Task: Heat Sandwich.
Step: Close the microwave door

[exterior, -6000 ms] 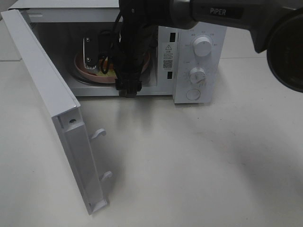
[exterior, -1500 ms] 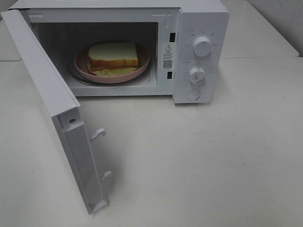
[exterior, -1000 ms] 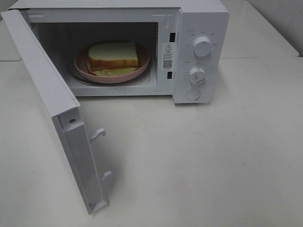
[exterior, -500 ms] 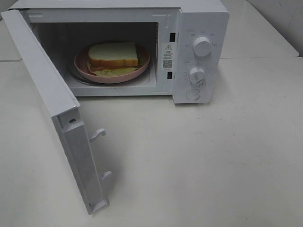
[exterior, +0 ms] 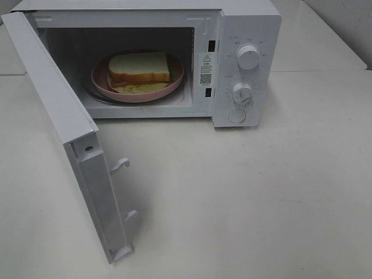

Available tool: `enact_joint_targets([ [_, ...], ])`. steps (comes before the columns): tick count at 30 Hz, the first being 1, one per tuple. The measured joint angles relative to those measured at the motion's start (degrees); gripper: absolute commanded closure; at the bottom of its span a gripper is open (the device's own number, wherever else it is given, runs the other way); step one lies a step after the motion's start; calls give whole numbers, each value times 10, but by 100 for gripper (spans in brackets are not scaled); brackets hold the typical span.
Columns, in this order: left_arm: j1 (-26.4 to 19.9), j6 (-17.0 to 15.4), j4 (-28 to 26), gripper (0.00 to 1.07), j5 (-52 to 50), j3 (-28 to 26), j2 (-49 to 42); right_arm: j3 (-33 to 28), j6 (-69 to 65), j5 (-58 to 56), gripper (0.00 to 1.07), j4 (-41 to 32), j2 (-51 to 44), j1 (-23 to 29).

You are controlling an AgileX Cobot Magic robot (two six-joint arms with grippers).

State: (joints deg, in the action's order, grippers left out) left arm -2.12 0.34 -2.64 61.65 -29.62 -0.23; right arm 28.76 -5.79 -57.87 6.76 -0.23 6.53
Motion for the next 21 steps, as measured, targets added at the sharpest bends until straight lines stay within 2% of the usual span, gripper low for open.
enact_joint_targets([
  [21,0,0,0,9,0,0,0,0,0,0,32,0,0,0],
])
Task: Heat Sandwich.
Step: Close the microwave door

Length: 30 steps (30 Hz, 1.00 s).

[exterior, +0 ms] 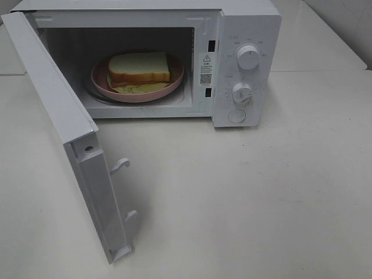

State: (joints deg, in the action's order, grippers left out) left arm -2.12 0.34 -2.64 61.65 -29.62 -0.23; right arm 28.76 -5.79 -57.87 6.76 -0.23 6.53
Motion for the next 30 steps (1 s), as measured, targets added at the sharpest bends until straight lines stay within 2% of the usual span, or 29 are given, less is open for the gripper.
enact_joint_targets([
  [25,0,0,-3,9,-1,-1,0,0,0,0,32,0,0,0],
  [30,0,0,-4,9,-25,-22,23,0,0,0,32,0,0,0],
])
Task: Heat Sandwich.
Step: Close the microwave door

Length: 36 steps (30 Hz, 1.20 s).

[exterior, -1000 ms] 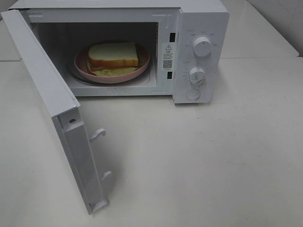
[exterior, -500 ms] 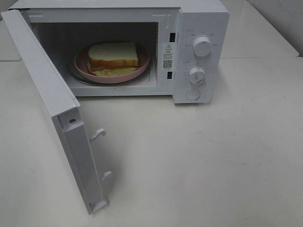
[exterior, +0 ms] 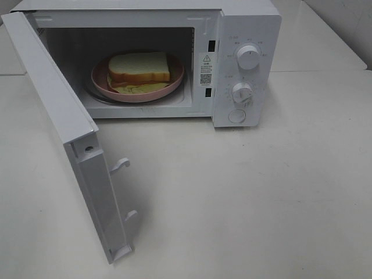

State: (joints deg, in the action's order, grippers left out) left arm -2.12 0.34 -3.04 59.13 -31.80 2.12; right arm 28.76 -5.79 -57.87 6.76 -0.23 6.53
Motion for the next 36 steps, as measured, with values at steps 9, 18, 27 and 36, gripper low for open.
enact_joint_targets([
  [9,0,0,-1,32,-41,-2,93,0,0,0,32,0,0,0],
  [18,0,0,-2,84,-157,-2,184,0,0,0,32,0,0,0],
  [27,0,0,-2,107,-246,-2,279,0,0,0,32,0,0,0],
  [36,0,0,-1,107,-414,38,370,0,0,0,32,0,0,0],
])
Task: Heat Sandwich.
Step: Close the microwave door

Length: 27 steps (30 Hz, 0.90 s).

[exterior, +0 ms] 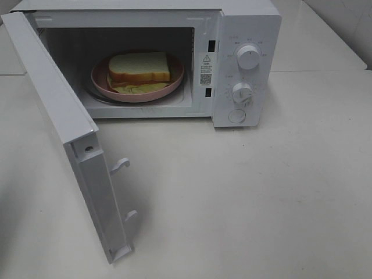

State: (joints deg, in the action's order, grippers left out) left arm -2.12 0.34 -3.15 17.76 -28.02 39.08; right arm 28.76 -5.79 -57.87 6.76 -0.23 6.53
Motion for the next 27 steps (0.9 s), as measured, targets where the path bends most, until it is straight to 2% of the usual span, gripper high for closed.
enact_joint_targets([
  [7,0,0,0,107,-134,64,44,0,0,0,32,0,0,0],
  [9,0,0,0,107,-209,95,69,0,0,0,32,0,0,0],
  [14,0,0,0,107,-312,124,123,0,0,0,32,0,0,0],
  [22,0,0,10,107,-421,131,218,0,0,0,32,0,0,0],
  [27,0,-13,53,107,-507,132,282,-1,0,0,32,0,0,0],
])
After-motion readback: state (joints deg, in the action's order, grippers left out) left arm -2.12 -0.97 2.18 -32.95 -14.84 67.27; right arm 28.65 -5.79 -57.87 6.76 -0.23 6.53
